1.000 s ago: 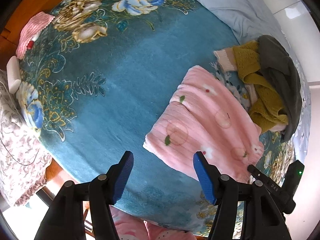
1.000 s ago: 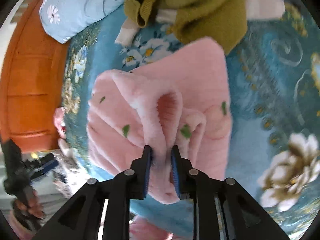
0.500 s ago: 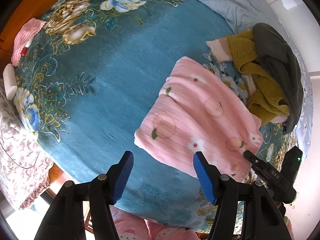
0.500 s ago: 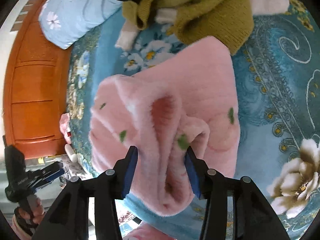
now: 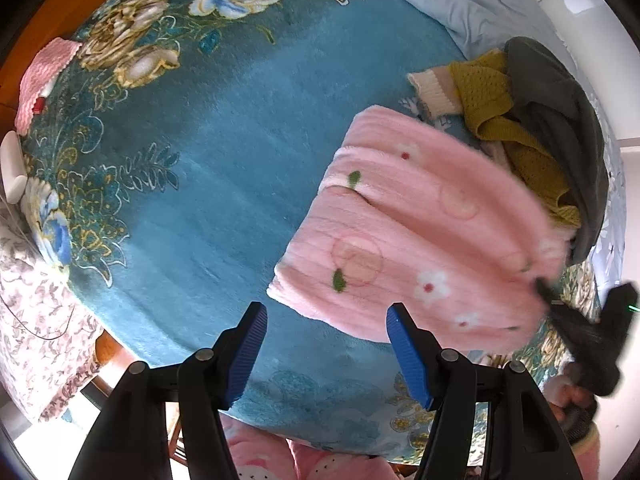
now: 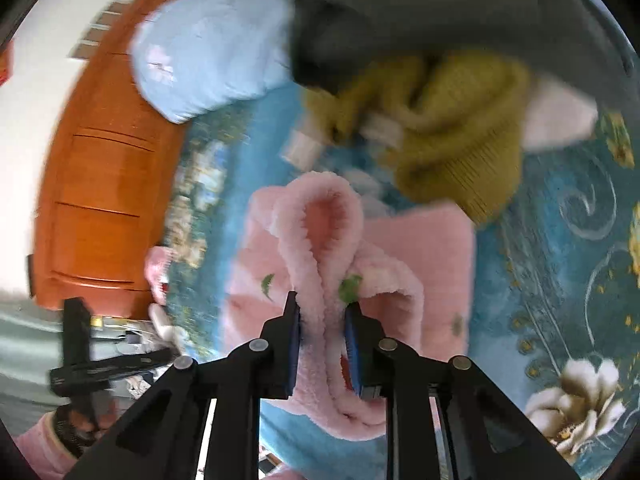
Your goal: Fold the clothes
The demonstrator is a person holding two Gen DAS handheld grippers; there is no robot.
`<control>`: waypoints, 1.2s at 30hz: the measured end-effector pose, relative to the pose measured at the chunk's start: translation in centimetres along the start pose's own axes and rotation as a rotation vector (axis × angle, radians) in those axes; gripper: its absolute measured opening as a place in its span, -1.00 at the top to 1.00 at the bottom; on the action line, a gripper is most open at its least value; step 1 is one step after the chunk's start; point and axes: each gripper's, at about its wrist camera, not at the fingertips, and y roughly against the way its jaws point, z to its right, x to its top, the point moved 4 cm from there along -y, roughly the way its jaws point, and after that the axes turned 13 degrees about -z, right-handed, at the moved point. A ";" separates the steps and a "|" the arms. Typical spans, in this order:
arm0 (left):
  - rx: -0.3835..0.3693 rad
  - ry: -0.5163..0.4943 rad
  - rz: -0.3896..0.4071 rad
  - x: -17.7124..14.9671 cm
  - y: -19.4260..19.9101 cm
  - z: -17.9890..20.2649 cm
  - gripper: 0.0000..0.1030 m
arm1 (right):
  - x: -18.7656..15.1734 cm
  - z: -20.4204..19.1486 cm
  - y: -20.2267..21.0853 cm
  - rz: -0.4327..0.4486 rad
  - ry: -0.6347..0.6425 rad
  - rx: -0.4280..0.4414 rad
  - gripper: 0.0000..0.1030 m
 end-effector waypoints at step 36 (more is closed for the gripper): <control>0.052 -0.098 -0.220 2.3 -10.5 0.6 -0.28 | 0.1 4.0 -3.3 -0.102 -0.178 -0.170 0.05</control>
